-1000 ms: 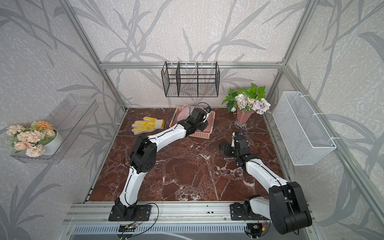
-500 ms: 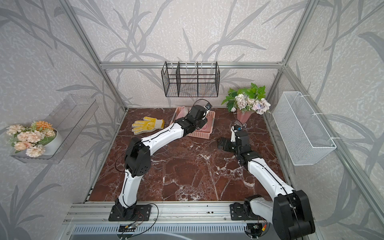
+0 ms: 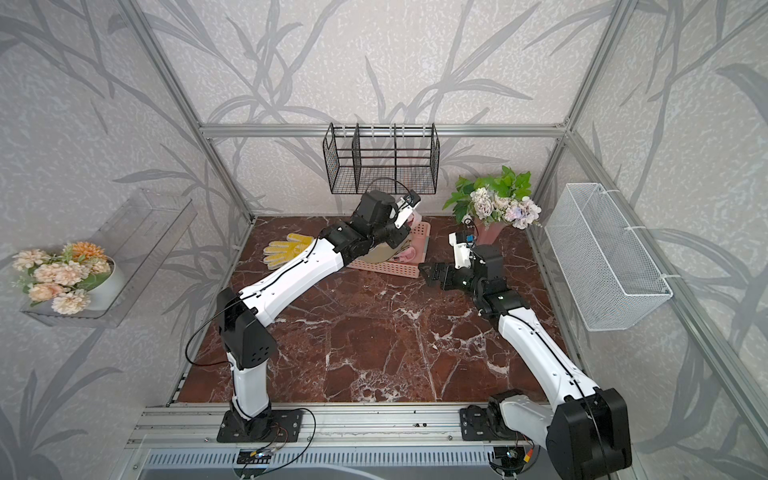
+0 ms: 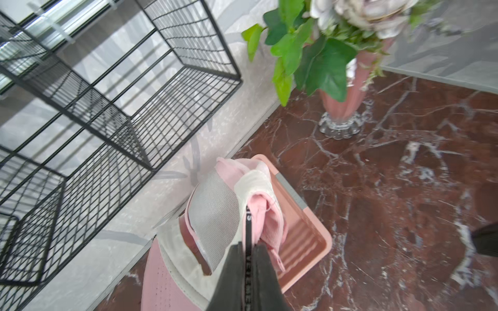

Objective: Turn the baseball cap inside out
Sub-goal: Pick up the baseball cap from the basket.

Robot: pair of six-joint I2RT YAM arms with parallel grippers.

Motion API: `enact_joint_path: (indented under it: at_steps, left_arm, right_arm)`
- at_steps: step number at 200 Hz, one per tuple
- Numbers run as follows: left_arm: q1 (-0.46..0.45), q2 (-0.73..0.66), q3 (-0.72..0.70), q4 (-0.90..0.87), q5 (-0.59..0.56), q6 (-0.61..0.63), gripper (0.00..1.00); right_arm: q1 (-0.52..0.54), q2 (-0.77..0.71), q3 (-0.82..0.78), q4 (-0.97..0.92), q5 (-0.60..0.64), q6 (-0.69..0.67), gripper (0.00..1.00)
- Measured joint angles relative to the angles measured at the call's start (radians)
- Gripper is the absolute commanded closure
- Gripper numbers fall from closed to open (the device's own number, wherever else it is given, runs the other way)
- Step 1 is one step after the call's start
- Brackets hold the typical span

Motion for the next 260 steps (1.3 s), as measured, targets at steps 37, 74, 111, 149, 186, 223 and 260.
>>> enact_joint_path:
  at_steps: [37,74,111,149,186,223,260]
  left_arm:
    - [-0.001,-0.009,0.014,-0.084,0.134,0.001,1.0]
    - [-0.001,-0.025,0.014,-0.147,0.256,0.008,1.0]
    - [-0.002,-0.056,0.015,-0.179,0.349,0.014,1.0]
    - [-0.006,-0.072,0.015,-0.197,0.41,0.018,1.0]
    - [-0.007,-0.082,0.015,-0.22,0.463,0.034,1.0]
    - [-0.007,-0.085,0.015,-0.216,0.489,0.032,0.7]
    - [-0.008,-0.143,-0.061,-0.126,0.459,-0.003,0.21]
  right_arm:
    - [0.018,0.0,0.068,-0.014,0.047,-0.052,0.02]
    - [0.018,0.002,0.101,-0.026,0.12,-0.118,0.02]
    - [0.019,0.036,0.134,-0.035,0.131,-0.186,0.04]
    - [0.018,0.087,0.152,-0.036,0.094,-0.231,0.2]
    - [0.019,0.094,0.156,-0.024,0.021,-0.244,0.63]
    - [0.019,0.081,0.152,-0.01,-0.025,-0.216,1.0]
    - [0.019,0.022,0.116,-0.007,-0.026,-0.179,1.0]
